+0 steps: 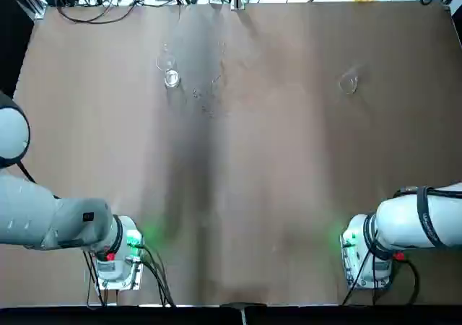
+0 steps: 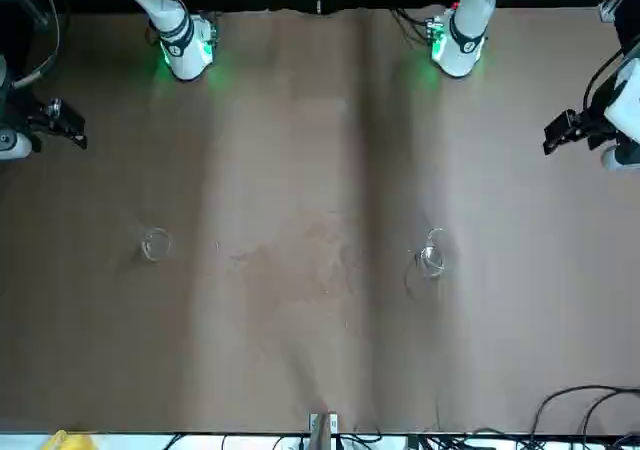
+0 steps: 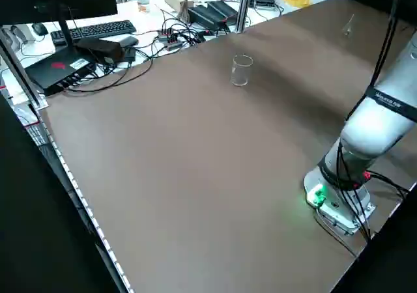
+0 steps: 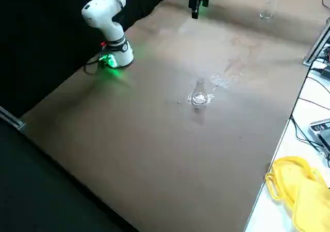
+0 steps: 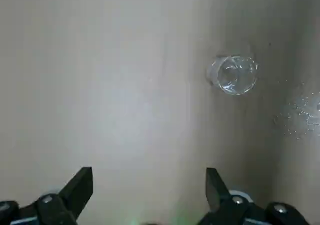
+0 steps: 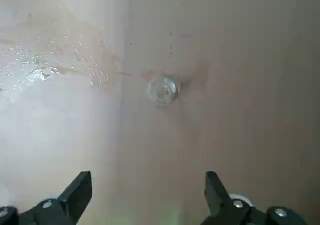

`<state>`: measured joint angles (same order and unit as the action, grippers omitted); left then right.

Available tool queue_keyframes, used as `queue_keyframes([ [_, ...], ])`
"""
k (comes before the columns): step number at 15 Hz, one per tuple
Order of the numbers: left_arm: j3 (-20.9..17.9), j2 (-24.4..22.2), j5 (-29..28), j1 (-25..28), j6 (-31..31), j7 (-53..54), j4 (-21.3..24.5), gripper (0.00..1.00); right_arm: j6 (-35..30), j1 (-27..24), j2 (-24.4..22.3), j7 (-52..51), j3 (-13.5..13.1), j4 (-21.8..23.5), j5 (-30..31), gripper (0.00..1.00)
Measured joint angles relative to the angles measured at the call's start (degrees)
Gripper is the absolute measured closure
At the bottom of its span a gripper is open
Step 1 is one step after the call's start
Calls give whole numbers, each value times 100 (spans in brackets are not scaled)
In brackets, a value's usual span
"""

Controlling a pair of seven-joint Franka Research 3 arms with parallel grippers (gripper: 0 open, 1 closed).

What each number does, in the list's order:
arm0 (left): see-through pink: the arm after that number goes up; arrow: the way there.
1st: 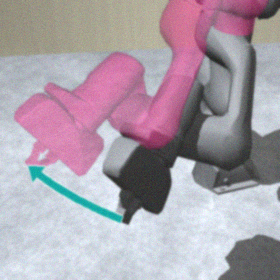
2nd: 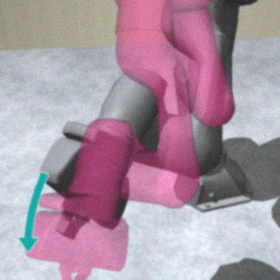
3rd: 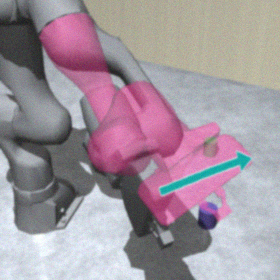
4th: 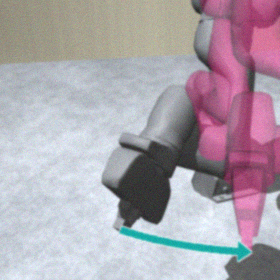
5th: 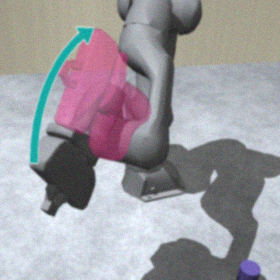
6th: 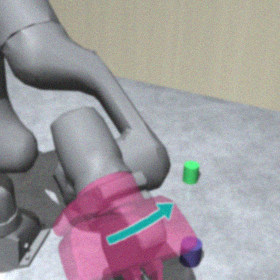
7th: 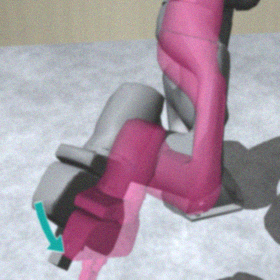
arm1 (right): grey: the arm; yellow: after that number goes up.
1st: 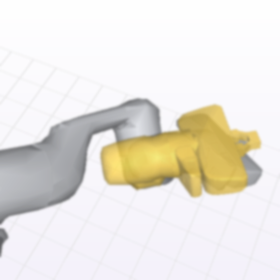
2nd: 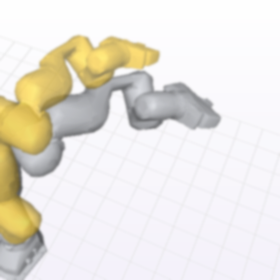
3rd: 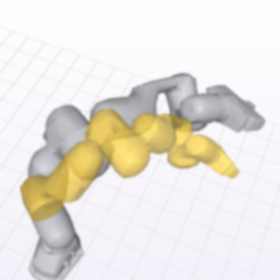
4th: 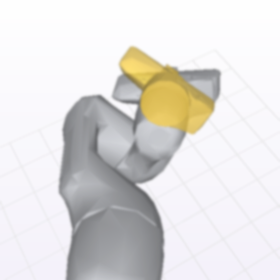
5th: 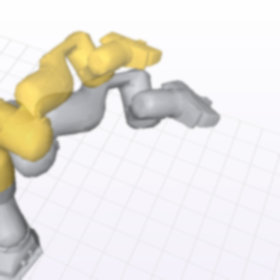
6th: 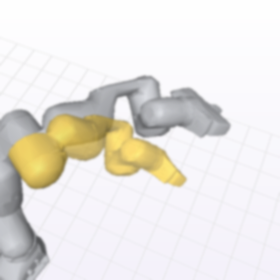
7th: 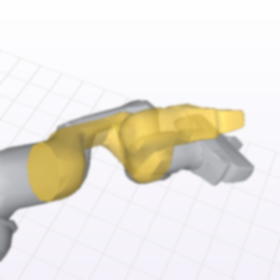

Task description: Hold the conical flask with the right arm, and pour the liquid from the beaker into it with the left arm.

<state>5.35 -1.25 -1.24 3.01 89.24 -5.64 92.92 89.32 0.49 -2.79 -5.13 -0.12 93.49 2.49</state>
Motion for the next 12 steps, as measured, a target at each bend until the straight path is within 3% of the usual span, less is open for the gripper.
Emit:
queue_keyframes([
  [9, -5, 143, 0, 44, 22, 94, 4, 1, 0, 0, 0, 0, 7, 0, 0, 0],
  [12, -11, 516, 0, 320, 194, 1404, -21, 1, 0, 0, 0, 0, 6, 0, 0, 0],
])
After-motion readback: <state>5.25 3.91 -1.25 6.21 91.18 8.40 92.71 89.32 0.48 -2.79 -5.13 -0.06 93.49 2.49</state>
